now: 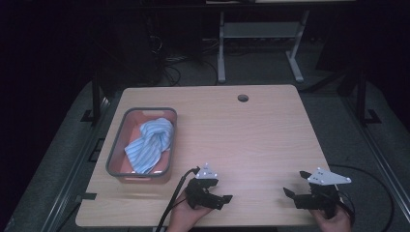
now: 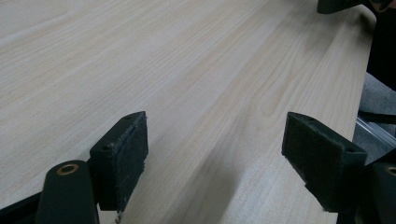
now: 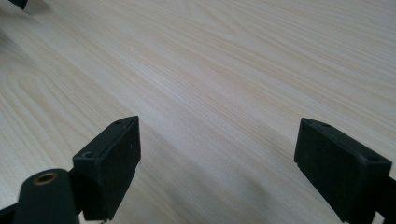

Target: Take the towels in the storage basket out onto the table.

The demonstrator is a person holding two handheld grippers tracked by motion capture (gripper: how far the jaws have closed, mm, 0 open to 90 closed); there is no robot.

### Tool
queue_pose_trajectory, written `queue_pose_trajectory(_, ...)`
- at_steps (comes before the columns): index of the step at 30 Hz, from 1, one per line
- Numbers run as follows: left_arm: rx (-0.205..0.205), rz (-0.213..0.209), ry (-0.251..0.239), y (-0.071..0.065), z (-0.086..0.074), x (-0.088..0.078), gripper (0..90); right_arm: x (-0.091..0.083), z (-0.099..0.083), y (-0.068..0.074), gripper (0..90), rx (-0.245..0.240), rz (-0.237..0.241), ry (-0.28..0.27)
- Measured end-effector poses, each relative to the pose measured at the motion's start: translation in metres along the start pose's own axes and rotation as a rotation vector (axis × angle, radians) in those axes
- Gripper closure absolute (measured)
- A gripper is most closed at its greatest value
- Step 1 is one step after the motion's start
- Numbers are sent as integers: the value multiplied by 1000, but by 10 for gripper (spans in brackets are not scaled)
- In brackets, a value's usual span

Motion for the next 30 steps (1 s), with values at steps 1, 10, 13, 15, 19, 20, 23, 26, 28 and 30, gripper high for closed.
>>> queue_pose_trajectory(1,0,0,3,0,0,0,224,0,0,0,141,1,0,-1)
queue_pose_trajectory(10,-35,-1,-18,3,11,-2,225,0,1,0,141,2,-6,-4)
queue_pose_trajectory(13,-19,4,-14,2,18,-5,225,0,1,0,141,3,-10,-3)
queue_pose_trajectory(15,-7,-1,-6,2,25,-9,224,0,2,-1,141,0,-12,-3)
queue_pose_trajectory(19,-5,2,-11,4,34,-12,216,-1,2,-1,141,8,-16,-7)
queue_pose_trajectory(20,-3,4,-13,6,37,-13,213,0,2,-1,141,6,-15,-5)
queue_pose_trajectory(23,-16,-2,-18,7,41,-13,215,0,3,-1,141,4,-18,-5)
queue_pose_trajectory(26,-11,2,-10,9,47,-13,203,-1,3,-1,141,-1,-24,-6)
queue_pose_trajectory(28,-14,1,-7,11,51,-13,199,-1,3,-1,141,1,-24,-6)
queue_pose_trajectory(30,-16,0,-13,13,57,-14,206,-1,4,-1,141,0,-25,-6)
Point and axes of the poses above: each handheld gripper's, and its own axes: x roughly forward along the jaws, z roughly out of its top, y roughly to its left, the point moved 4 cm from there along x, roughly forward along the jaws, and after that the axes turned 6 degrees about -y, right-handed, at the moved point
